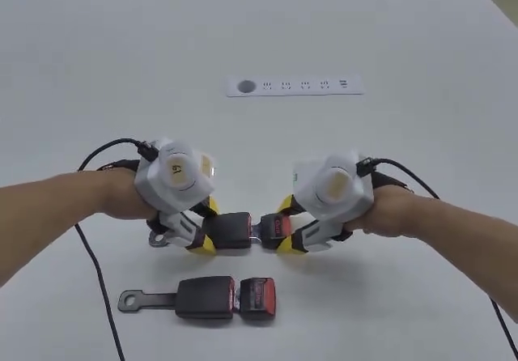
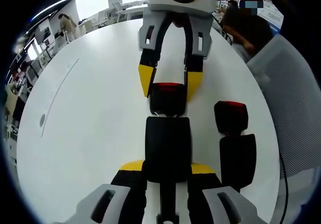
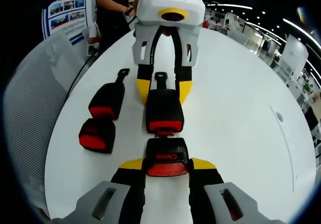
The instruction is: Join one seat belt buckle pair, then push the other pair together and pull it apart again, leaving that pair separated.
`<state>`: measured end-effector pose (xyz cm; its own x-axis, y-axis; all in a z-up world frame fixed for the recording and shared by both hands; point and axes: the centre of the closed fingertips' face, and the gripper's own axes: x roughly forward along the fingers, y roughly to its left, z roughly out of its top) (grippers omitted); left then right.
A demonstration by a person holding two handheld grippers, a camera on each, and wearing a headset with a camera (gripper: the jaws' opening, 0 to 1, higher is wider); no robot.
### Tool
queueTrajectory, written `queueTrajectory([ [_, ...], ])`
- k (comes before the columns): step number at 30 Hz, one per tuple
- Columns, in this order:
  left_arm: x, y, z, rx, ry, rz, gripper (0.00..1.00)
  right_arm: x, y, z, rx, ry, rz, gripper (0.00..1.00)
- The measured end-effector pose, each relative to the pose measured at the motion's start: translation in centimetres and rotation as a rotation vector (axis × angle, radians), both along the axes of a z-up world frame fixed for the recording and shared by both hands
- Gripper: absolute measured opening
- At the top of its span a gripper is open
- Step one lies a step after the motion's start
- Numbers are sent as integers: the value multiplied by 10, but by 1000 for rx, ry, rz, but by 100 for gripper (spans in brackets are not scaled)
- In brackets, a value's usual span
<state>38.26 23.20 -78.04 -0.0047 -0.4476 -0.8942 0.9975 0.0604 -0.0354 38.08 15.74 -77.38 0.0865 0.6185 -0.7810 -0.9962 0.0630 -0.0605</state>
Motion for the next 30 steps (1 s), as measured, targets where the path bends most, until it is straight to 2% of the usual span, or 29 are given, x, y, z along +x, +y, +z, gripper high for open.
queueTrajectory([
  [10,-2,-1,0,-1,-6,-10,31,3,2,-1,-17,1,-2,28],
  [13,-4,-3,2,3,-12,-26,30,3,2,-2,-48,-21,24,28],
  [30,-5,-3,2,17,-8,-27,31,1,4,-1,-52,-13,17,29],
])
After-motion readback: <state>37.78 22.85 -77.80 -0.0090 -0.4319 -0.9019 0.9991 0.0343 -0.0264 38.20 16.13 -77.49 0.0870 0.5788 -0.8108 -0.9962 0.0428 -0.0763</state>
